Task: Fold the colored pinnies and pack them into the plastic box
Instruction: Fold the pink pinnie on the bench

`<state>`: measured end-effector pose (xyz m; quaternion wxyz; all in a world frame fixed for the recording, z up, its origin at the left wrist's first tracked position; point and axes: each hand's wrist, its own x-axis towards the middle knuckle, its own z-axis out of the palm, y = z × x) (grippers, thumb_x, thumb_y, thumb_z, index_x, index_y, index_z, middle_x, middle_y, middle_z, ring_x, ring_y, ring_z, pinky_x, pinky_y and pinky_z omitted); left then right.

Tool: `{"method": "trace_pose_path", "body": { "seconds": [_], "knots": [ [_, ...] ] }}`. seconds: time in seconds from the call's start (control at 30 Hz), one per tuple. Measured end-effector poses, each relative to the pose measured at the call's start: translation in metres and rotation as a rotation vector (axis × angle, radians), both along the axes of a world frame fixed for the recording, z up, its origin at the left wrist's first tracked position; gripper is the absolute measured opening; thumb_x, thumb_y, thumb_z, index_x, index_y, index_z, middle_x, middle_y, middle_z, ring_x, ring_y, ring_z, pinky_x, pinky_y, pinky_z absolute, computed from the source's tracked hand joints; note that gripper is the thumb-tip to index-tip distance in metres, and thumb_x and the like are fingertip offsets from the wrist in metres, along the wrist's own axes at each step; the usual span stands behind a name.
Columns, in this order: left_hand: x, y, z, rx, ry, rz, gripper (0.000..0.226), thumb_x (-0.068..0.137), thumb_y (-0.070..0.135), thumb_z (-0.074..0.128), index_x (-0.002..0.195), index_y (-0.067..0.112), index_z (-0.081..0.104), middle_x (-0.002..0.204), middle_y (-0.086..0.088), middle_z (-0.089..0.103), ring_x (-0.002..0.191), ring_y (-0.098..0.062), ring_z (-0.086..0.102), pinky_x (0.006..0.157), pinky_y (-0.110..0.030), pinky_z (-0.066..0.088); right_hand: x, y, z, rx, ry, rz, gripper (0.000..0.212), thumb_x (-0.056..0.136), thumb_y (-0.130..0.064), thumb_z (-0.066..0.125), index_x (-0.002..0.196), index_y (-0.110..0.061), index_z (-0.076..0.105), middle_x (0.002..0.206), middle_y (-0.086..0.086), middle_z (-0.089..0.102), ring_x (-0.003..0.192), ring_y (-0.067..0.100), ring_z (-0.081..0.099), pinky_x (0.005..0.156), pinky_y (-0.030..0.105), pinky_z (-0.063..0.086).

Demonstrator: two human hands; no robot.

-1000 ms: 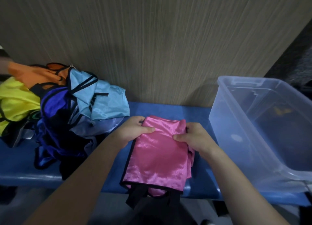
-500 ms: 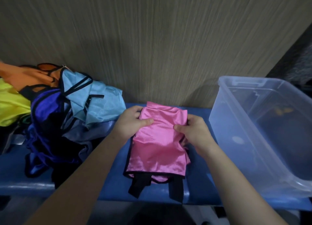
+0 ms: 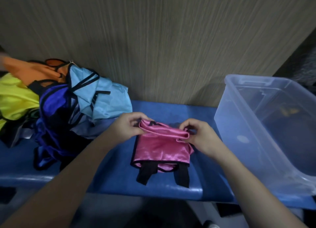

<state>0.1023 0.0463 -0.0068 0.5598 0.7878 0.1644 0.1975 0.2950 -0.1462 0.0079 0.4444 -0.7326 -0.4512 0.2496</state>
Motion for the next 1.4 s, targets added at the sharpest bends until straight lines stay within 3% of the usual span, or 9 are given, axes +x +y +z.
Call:
{"method": "trace_pose_path", "body": {
  "seconds": [0.13,0.27,0.47,0.57,0.73,0.83,0.93,1.1,1.4],
  "knots": [
    [-0.022,-0.009,-0.008,0.154,-0.03,-0.1,0.016,0.079,0.015,0.081,0.093,0.019,0.075,0.121,-0.003,0.066,0.116,-0.02,0.063,0.099,-0.03,0.051,-0.003,-0.011,-0.006,-0.002,-0.195,0.098,0.039,0.073,0.019,0.067,0.078,-0.02,0.069,0.099,-0.002,0.063,0.095,0.009,0.062,0.087,0.02,0.048],
    [-0.035,-0.021,-0.012,0.354,0.05,-0.145,0.035,0.074,-0.011,0.073,0.091,0.019,0.078,0.128,0.003,0.057,0.124,-0.013,0.055,0.105,-0.028,0.044,-0.007,-0.019,-0.008,-0.035,-0.276,0.173,0.048,0.069,0.023,0.064,0.077,-0.025,0.069,0.11,-0.006,0.058,0.105,0.006,0.058,0.092,0.016,0.043],
    [-0.043,-0.024,-0.01,0.367,0.071,-0.163,0.037,0.076,-0.007,0.058,0.091,0.02,0.079,0.131,0.004,0.056,0.127,-0.016,0.051,0.104,-0.025,0.042,-0.01,-0.026,-0.006,-0.073,-0.323,0.246,0.045,0.072,0.015,0.061,0.084,-0.027,0.073,0.115,-0.017,0.053,0.115,0.008,0.051,0.097,0.02,0.04],
    [-0.044,-0.023,-0.015,0.442,0.108,-0.099,0.044,0.077,0.001,0.05,0.086,0.034,0.078,0.129,0.016,0.059,0.119,-0.018,0.051,0.105,-0.031,0.036,-0.01,-0.031,-0.001,-0.154,-0.334,0.307,0.04,0.07,-0.006,0.05,0.088,-0.032,0.075,0.12,-0.024,0.051,0.119,0.007,0.047,0.103,0.026,0.036],
    [-0.044,-0.032,-0.011,0.498,0.042,-0.016,0.017,0.088,0.039,0.061,0.087,0.032,0.076,0.116,0.014,0.062,0.108,-0.016,0.052,0.099,-0.021,0.036,-0.021,-0.03,-0.003,0.013,-0.491,0.183,0.014,0.082,-0.039,0.051,0.086,-0.032,0.062,0.106,-0.02,0.058,0.104,0.007,0.055,0.102,0.043,0.04],
    [-0.045,-0.034,-0.013,0.513,0.042,-0.018,0.021,0.084,0.046,0.069,0.098,0.03,0.07,0.116,0.013,0.061,0.115,-0.016,0.053,0.102,-0.017,0.032,-0.03,-0.027,-0.006,-0.026,-0.601,0.2,0.044,0.085,-0.062,0.054,0.117,-0.032,0.056,0.131,-0.016,0.05,0.128,0.01,0.044,0.113,0.034,0.028],
    [-0.048,-0.034,-0.014,0.49,0.064,-0.036,0.033,0.081,0.05,0.072,0.108,0.032,0.065,0.122,0.014,0.057,0.119,-0.015,0.052,0.098,-0.017,0.035,-0.036,-0.027,-0.01,-0.204,-0.622,0.302,0.082,0.081,-0.084,0.033,0.151,-0.041,0.029,0.163,-0.012,0.015,0.152,0.009,0.003,0.123,0.033,0.006],
    [-0.056,-0.032,-0.021,0.522,0.118,-0.1,0.039,0.076,0.05,0.08,0.11,0.036,0.065,0.131,0.016,0.049,0.125,-0.016,0.05,0.106,-0.035,0.04,-0.043,-0.029,-0.021,-0.369,-0.755,0.379,0.076,0.086,-0.076,0.023,0.155,-0.048,0.006,0.165,-0.015,-0.013,0.151,0.01,-0.021,0.124,0.037,-0.007],
    [-0.06,-0.032,-0.023,0.613,0.135,-0.116,0.048,0.075,0.059,0.079,0.116,0.038,0.064,0.137,0.023,0.043,0.128,-0.011,0.049,0.108,-0.04,0.042,-0.048,-0.03,-0.044,-0.333,-0.857,0.348,0.088,0.082,-0.082,-0.005,0.158,-0.039,0.007,0.167,-0.007,-0.003,0.152,0.016,-0.018,0.121,0.035,-0.015]
  ]
}}
